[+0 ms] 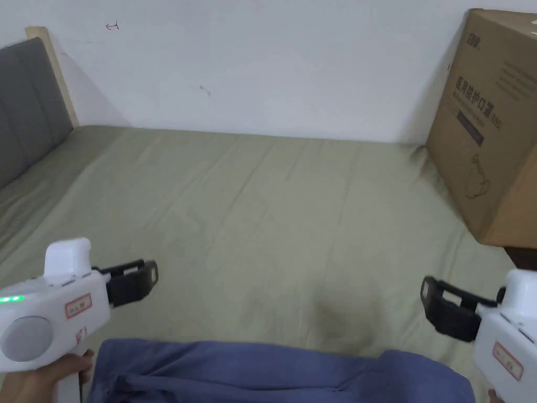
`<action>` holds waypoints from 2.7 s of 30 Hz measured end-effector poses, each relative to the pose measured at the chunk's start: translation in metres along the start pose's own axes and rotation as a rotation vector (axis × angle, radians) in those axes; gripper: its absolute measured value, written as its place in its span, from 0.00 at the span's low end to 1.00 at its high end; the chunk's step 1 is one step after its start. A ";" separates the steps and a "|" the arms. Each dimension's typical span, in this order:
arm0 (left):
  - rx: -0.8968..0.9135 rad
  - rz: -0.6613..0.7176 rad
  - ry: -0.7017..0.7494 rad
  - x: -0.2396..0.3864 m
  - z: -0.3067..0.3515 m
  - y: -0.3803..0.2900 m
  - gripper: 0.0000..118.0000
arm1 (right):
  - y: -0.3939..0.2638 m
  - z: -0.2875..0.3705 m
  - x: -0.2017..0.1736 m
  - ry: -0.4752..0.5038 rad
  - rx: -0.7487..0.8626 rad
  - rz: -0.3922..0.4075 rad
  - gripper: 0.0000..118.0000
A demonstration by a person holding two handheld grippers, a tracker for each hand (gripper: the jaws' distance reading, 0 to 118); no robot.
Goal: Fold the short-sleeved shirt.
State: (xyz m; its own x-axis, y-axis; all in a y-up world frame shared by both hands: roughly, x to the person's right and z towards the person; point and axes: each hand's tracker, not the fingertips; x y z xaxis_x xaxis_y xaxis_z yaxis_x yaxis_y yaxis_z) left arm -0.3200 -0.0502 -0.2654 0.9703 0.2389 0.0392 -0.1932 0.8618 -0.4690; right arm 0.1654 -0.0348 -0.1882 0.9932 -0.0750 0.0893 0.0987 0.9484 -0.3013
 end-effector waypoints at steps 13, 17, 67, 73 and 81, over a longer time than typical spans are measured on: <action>0.234 -0.097 -0.047 0.044 0.002 0.017 0.00 | 0.030 -0.006 -0.058 -0.104 0.233 0.129 0.00; 0.191 -0.123 -0.037 0.046 -0.005 0.013 0.00 | 0.026 -0.011 -0.058 -0.086 0.208 0.107 0.00; -0.591 0.257 -0.141 -0.151 -0.080 -0.077 0.09 | 0.003 -0.047 -0.056 -0.096 0.006 0.173 0.00; -0.566 0.169 0.018 -0.164 -0.044 -0.043 0.09 | 0.006 -0.039 -0.055 -0.077 0.026 0.160 0.00; -0.532 0.080 0.058 -0.094 -0.035 -0.034 0.09 | 0.006 -0.032 -0.046 -0.068 0.048 0.145 0.00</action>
State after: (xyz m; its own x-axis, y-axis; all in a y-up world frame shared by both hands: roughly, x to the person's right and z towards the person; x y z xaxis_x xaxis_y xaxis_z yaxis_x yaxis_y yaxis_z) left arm -0.3993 -0.1178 -0.2839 0.9648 0.2566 -0.0570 -0.1813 0.4925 -0.8512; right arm 0.1226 -0.0359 -0.2248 0.9901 0.0834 0.1128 -0.0503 0.9616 -0.2697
